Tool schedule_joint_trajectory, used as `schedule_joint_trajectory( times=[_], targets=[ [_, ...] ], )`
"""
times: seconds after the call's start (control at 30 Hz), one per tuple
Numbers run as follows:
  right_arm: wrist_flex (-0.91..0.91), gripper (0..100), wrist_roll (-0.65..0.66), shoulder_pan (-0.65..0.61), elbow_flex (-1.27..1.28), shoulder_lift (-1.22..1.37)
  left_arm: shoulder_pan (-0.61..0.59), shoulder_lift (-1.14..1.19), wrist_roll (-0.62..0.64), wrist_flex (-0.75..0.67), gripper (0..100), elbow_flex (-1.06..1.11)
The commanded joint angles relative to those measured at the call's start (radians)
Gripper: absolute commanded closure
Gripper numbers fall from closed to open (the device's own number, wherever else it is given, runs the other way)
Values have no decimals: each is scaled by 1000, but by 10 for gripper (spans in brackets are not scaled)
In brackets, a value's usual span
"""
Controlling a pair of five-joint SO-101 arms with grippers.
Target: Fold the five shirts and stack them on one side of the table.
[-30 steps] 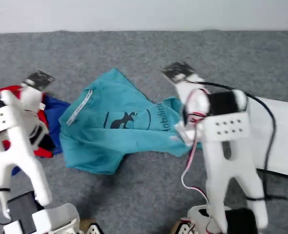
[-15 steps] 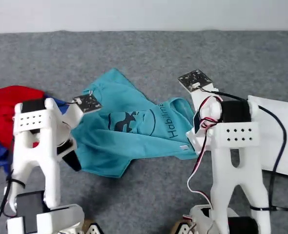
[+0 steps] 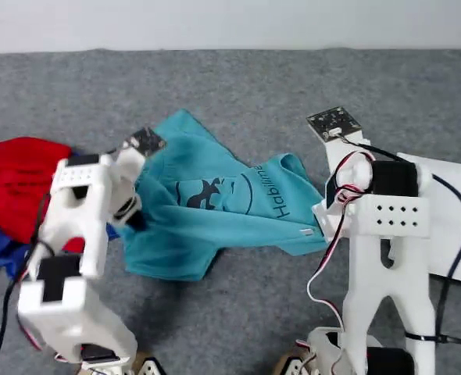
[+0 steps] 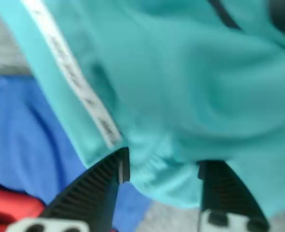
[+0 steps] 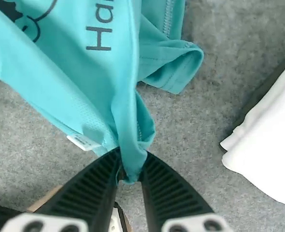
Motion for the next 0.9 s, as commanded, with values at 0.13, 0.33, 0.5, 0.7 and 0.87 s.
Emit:
schedule_joint_trajectory(
  times=[0.13, 0.33, 0.5, 0.7, 0.87],
  targets=[
    [-105, 989, 12, 77, -11, -39, 31, 170, 103, 58, 783, -403],
    [-120, 989, 12, 90, -11, -39, 71, 100, 117, 272, 783, -539],
    [-117, 989, 9, 91, -11, -39, 95, -9, 60, 419, 783, -535],
    [-117, 989, 8, 88, -6, -39, 124, -66, -46, 623, 782, -533],
    [-116, 989, 8, 91, -6, -39, 130, -64, -83, 601, 779, -404]
  ],
)
